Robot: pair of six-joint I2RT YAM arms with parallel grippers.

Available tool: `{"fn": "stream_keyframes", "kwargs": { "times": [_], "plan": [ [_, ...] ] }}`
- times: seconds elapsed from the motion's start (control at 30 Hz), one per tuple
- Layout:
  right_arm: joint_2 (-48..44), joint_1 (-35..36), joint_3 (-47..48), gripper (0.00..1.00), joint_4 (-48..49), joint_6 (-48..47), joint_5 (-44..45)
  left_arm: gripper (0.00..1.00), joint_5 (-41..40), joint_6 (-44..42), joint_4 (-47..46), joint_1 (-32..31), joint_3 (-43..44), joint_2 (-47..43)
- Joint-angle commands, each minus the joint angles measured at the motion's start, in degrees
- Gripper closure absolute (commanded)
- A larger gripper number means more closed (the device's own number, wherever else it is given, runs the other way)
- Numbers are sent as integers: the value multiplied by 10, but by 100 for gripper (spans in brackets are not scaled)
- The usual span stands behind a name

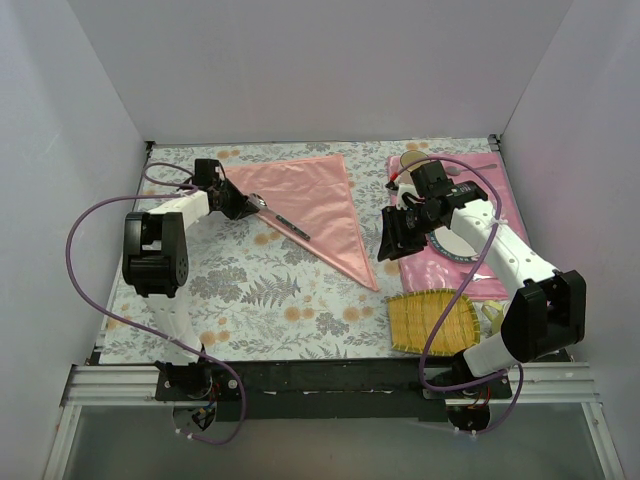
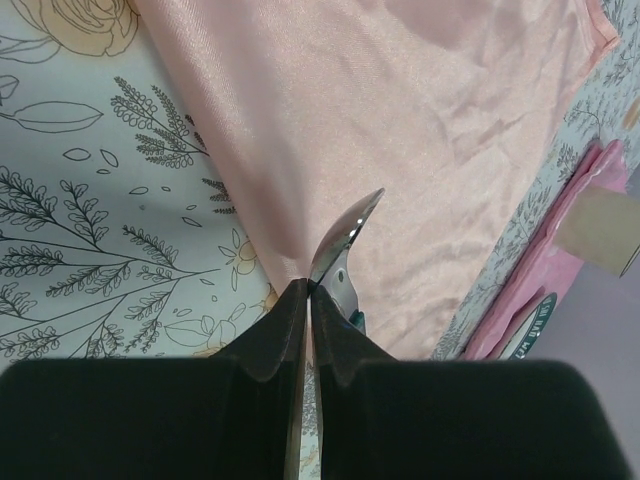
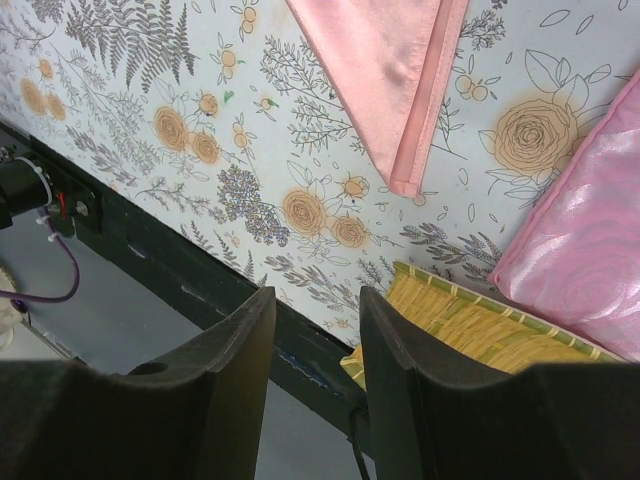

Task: Fold the napkin, place the utensils inside, and roll it up
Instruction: Place the utensil onto the napkin

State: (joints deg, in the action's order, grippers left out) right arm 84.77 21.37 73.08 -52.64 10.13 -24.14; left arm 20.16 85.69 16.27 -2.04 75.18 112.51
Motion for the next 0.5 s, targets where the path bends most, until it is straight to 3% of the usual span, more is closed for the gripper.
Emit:
{"fn": "stream_keyframes", "kwargs": {
  "times": [0.0, 0.47],
  "plan": [
    [-1, -6, 8, 53, -5, -8, -6, 100, 8, -1, -6, 5, 26, -2],
    [0, -12, 3, 53, -3, -9, -10, 100, 11, -2, 19, 8, 55, 31]
  ]
}}
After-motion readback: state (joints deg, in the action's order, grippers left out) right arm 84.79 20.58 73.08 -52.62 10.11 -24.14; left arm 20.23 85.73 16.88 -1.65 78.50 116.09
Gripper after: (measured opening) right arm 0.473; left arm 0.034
